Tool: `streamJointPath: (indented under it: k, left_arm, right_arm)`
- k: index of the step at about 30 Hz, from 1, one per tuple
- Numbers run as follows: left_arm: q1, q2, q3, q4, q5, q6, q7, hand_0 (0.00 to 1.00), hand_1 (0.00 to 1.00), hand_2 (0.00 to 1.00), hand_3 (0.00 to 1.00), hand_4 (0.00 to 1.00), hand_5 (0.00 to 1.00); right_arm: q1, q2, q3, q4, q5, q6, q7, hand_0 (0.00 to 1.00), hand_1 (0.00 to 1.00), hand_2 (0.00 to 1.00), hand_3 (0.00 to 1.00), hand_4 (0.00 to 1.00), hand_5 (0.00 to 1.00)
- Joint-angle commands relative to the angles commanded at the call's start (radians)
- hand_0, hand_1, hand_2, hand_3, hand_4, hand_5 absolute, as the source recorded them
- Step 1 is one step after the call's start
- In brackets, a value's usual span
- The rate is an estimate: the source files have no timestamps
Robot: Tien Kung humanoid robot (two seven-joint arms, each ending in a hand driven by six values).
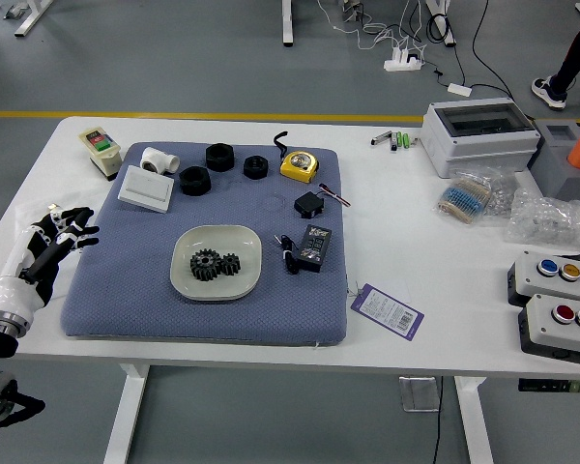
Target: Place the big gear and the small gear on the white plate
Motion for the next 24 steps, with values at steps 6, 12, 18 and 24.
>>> streamJointPath:
  k: [6, 12, 18, 24]
  left_arm:
    - [0.003, -0.003, 0.016, 0.004, -0.040, -0.011, 0.003, 0.747, 0.783, 0.806, 0.686, 0.812, 0.584]
    - [0.006, -0.002, 0.027, 0.004, -0.075, -0.031, 0.006, 0.786, 0.818, 0.840, 0.745, 0.820, 0.677]
    - [0.010, -0.001, 0.036, 0.001, -0.102, -0.057, 0.003, 0.801, 0.826, 0.850, 0.779, 0.828, 0.725]
    - [0.014, 0.000, 0.041, -0.007, -0.122, -0.056, -0.007, 0.803, 0.820, 0.851, 0.784, 0.830, 0.726]
  right_arm:
    - [-0.001, 0.000, -0.001, 0.001, 0.000, 0.000, 0.000, 0.711, 0.714, 0.748, 0.565, 0.795, 0.654]
    - [-0.003, 0.001, -0.004, 0.001, 0.002, 0.000, 0.001, 0.711, 0.714, 0.748, 0.565, 0.795, 0.654]
    - [-0.005, 0.002, -0.010, 0.001, 0.004, 0.001, 0.000, 0.711, 0.714, 0.748, 0.565, 0.794, 0.655]
    - [-0.007, 0.002, -0.013, 0.001, 0.005, 0.001, 0.001, 0.710, 0.714, 0.748, 0.565, 0.794, 0.655]
